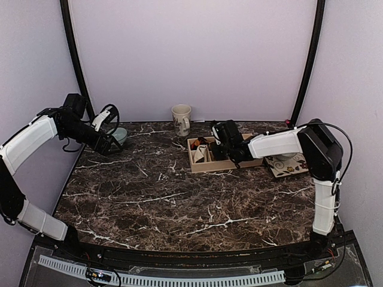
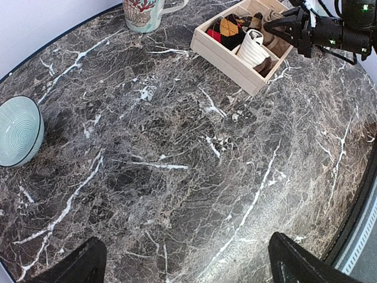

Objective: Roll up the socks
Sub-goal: Place the sock in the storage box, then reset both arms

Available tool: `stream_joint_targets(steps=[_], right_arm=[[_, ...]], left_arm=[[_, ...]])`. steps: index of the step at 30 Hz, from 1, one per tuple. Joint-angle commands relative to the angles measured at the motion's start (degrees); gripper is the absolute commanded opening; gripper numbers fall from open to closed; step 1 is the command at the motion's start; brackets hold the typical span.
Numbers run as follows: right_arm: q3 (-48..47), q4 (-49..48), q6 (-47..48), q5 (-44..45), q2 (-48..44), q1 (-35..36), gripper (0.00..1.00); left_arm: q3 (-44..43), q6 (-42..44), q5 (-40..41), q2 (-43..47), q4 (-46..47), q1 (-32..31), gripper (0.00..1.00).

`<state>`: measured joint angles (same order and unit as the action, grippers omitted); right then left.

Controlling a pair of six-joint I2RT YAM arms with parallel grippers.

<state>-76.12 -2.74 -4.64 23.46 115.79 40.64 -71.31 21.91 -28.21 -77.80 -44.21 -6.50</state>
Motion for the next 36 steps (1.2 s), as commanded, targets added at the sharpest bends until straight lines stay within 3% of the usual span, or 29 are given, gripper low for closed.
stream_joint_targets(steps=[1, 7, 9, 15, 16, 17, 25, 29, 33, 36], right_arm=[[-3.08, 0.13, 0.51, -1.44, 3.38, 0.95, 0.02], [-5.12, 2.62, -0.43, -1.10, 6.03, 1.37, 0.13], [-4.13, 2.03, -0.84, -0.51, 5.17, 1.29, 0.21], [-1.03, 0.72, -1.07, -0.31, -0.45, 1.22, 0.62], [-1.16, 1.02, -0.96, -1.11, -1.53, 1.20, 0.76], [-1.45, 1.58, -0.97, -1.89, -2.55, 1.13, 0.97], [-3.52, 5.95, -2.75, -5.25, -13.09, 1.02, 1.00], [-1.77, 9.35, -5.17, -1.46, -19.78, 0.70, 1.00], [10.13, 7.04, -7.77, 2.56, -31.40, -2.12, 1.00], [22.72, 1.71, -10.79, 12.80, -40.50, -5.81, 1.00]], left_arm=[[-0.16, 0.34, -0.63, 2.21, 0.59, 0.70, 0.99], [0.34, -1.05, 0.25, 2.75, 2.56, 1.63, 0.99], [0.84, -1.66, 1.36, 3.27, 3.87, 1.99, 0.99], [1.28, -1.81, 2.27, 3.80, 4.87, 2.52, 0.99], [1.30, -1.79, 2.40, 3.80, 4.97, 2.56, 0.99], [1.30, -1.89, 2.68, 3.80, 5.19, 2.65, 0.99], [1.67, -4.39, 10.23, 4.06, 10.65, 3.91, 0.99], [3.70, -4.94, 12.57, 3.06, 16.57, 5.44, 0.99], [10.72, -6.53, 13.69, 1.54, 27.48, 8.01, 0.99], [17.40, -8.03, 14.40, -0.33, 39.52, 9.11, 0.99]])
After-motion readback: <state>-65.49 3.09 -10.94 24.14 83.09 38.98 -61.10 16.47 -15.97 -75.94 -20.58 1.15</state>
